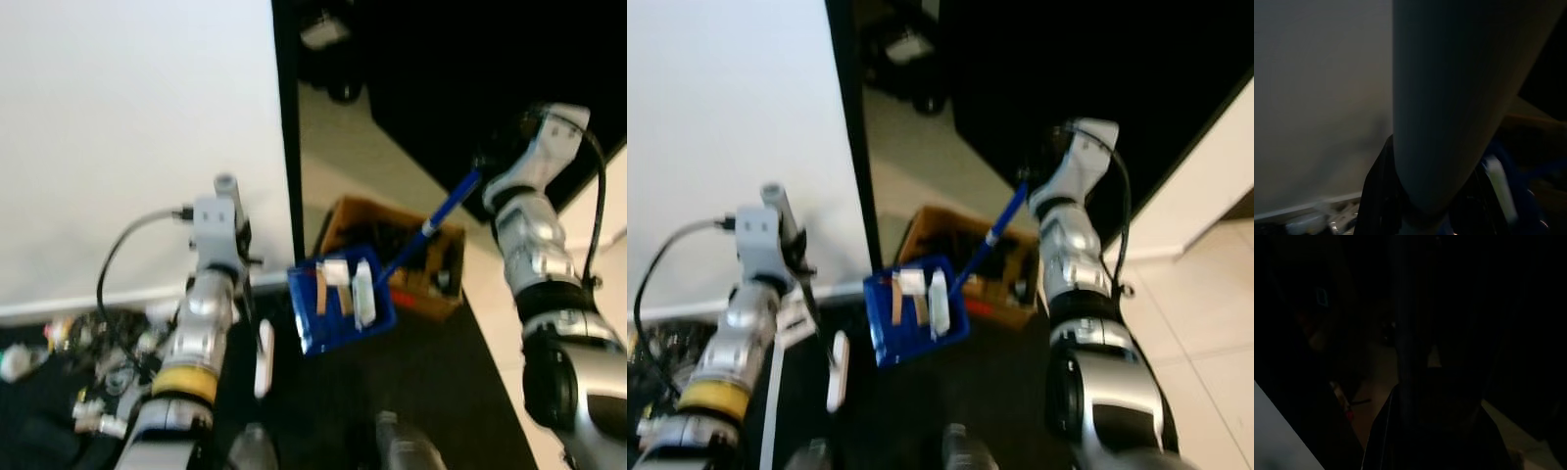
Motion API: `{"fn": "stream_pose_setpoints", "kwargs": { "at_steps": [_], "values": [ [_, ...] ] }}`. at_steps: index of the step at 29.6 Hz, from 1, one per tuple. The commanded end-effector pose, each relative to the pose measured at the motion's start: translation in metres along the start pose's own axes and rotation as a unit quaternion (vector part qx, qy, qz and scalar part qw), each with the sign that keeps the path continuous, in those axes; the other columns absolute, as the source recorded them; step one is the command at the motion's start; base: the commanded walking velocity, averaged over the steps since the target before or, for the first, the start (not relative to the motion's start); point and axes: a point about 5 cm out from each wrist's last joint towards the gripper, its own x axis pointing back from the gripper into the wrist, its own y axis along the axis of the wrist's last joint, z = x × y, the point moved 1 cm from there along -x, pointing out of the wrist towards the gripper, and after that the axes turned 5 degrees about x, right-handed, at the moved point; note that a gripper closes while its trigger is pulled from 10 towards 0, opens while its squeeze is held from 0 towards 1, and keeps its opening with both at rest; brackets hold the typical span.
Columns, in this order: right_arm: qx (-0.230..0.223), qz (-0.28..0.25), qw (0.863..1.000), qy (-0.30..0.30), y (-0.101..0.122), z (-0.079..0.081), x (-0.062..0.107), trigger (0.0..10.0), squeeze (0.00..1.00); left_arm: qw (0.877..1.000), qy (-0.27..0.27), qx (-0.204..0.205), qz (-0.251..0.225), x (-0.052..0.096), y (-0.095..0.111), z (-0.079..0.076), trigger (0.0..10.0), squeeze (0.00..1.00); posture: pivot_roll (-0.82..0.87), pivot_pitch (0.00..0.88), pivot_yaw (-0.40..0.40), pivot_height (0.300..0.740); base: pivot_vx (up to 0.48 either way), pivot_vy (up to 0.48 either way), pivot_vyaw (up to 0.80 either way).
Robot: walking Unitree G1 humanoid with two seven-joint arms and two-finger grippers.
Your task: Sweep floor
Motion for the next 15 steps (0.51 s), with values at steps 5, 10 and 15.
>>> {"fn": "stream_pose_setpoints", "kwargs": {
  "at_steps": [5, 10, 15],
  "values": [
    [-0.007, -0.031, 0.999, 0.0, 0.0211, -0.0021, -0.0053, 10.0, 0.0, 1.0, -0.004, 0.011, -0.006, -0.0008, 0.0019, -0.0033, 10.0, 0.0, -0.01, 0.082, -0.03, 0.74, 0.0, -0.349, 0.0],
    [-0.008, -0.027, 1.0, 0.001, 0.0199, -0.0015, -0.0051, 10.0, 0.0, 1.0, 0.0, 0.019, -0.005, -0.0009, 0.002, -0.0023, 10.0, 0.0, -0.01, 0.084, -0.031, 0.74, 0.0, 0.0, 0.0],
    [-0.011, -0.024, 1.0, 0.001, 0.0192, -0.0019, -0.0043, 10.0, 0.0, 1.0, -0.001, 0.012, -0.003, -0.0007, 0.0021, -0.0022, 10.0, 0.0, -0.01, 0.087, -0.03, 0.74, 0.0, 0.0, 0.0]
  ]
}}
